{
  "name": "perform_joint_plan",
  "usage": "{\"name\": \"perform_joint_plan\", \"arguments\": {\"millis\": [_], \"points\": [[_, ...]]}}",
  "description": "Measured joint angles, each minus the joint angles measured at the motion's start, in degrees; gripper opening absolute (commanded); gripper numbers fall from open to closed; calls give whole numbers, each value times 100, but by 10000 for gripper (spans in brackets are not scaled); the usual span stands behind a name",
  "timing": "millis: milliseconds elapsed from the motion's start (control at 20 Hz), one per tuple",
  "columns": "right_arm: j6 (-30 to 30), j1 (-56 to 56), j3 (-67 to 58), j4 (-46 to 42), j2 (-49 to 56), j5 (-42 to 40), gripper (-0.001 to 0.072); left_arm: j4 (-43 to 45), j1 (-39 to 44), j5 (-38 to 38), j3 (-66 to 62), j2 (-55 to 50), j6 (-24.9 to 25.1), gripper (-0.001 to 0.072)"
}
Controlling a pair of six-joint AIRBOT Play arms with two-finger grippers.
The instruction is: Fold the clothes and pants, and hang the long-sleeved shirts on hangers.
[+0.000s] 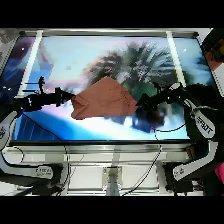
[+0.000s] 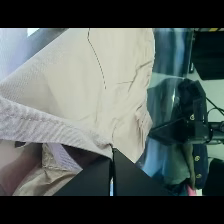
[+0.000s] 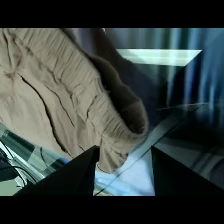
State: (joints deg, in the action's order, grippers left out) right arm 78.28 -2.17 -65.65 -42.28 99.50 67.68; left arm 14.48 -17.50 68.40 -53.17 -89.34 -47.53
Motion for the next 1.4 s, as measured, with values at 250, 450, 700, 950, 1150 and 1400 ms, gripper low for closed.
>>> {"name": "perform_joint_plan", "arguments": {"millis": [250, 450, 700, 950, 1150, 1400], "points": [[79, 177, -4, 216, 166, -190, 229, 0, 0, 0, 0, 0, 0, 7], [101, 455, 0, 267, 238, -376, 22, -35, 0, -4, 0, 0, 2, 5], [-37, 575, -39, 1150, 66, -256, 21, -1307, 92, -24, -549, 20, 197, 2], [-702, 890, -739, 3281, -509, -361, 20, -1792, 739, -444, -2588, 52, 302, 2], [-809, 1327, -1545, 3965, -903, -837, 20, -603, 1375, -1152, -4107, 61, -68, 2], [-391, 1751, -2131, 3453, -1099, -1591, 20, 2282, 1969, -1729, -4861, -55, -1252, 3]]}}
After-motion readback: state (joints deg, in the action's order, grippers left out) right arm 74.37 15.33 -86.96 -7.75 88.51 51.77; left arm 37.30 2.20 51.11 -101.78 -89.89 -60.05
